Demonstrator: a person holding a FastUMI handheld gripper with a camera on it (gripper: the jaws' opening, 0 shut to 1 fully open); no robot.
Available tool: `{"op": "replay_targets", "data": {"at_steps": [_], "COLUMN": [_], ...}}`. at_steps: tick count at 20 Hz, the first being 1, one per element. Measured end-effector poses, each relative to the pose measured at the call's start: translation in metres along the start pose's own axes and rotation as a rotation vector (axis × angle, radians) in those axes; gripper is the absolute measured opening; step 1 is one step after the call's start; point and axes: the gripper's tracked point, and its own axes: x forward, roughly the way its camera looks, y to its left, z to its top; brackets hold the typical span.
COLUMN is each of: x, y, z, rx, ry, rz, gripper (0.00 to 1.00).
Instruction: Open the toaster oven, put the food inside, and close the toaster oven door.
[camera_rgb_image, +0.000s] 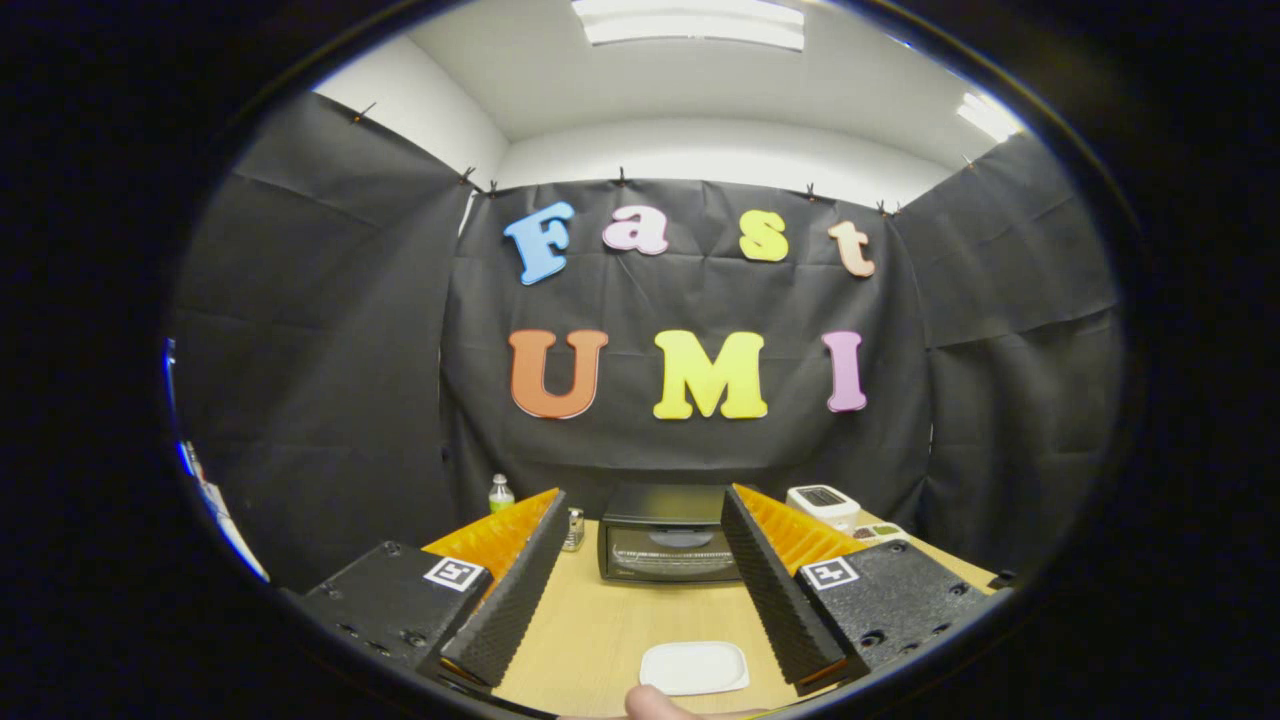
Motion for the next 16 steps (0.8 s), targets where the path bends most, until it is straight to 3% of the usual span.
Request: {"op": "replay_targets", "data": {"at_steps": [16], "x": [0.0055], "y": [0.0009], "z": [-0.0008], "rx": [-0.047], "ry": [-0.005], "rz": [-0.022], "gripper": [1.00]}}
